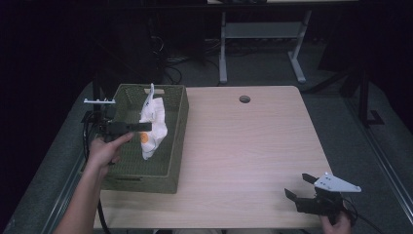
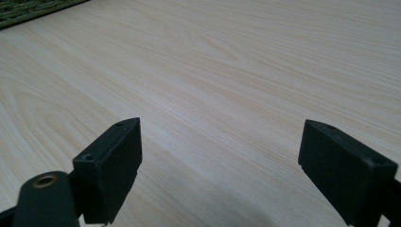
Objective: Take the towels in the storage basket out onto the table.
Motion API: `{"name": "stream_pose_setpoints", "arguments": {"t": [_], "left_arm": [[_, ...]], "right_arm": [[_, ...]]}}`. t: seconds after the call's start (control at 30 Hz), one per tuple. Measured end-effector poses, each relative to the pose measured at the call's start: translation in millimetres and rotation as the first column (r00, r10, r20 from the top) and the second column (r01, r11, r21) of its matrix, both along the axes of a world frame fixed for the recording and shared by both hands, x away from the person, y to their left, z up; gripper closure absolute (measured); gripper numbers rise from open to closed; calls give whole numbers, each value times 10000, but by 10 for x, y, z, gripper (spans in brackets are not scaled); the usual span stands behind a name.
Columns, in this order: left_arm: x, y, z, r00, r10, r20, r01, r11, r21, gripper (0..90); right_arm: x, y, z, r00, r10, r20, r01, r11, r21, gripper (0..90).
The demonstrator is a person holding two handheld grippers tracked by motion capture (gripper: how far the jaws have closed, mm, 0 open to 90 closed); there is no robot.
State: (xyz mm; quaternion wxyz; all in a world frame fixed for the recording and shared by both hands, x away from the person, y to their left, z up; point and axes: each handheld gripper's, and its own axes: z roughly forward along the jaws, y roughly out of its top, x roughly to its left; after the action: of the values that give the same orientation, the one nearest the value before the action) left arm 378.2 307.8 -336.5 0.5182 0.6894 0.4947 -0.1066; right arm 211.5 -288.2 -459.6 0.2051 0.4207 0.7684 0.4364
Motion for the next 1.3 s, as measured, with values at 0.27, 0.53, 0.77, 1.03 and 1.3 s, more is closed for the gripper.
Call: {"name": "stream_pose_setpoints", "arguments": {"t": [0.27, 0.53, 0.77, 1.03, 1.3], "left_arm": [[24, -142, 114, 9993, -269, 264, 277, 9990, -337, 728], [55, -295, 220, 9973, -541, 506, 569, 9969, -547, 728], [89, -441, 253, 9959, -750, 510, 778, 9954, -556, 728], [121, -634, 286, 9915, -1135, 630, 1174, 9910, -635, 728], [143, -828, 247, 9879, -1444, 559, 1476, 9873, -591, 727]], "right_arm": [[-5, -12, 3, 9999, -9, 109, 9, 10000, 15, 139], [-10, -24, 3, 10000, -76, 44, 76, 9999, 67, 139], [-9, -23, 0, 9999, -89, 53, 88, 9999, 116, 139], [-6, -28, 1, 9999, -90, 52, 89, 9998, 155, 139], [-13, -27, 10, 10000, -53, 75, 51, 9997, 218, 139]]}}
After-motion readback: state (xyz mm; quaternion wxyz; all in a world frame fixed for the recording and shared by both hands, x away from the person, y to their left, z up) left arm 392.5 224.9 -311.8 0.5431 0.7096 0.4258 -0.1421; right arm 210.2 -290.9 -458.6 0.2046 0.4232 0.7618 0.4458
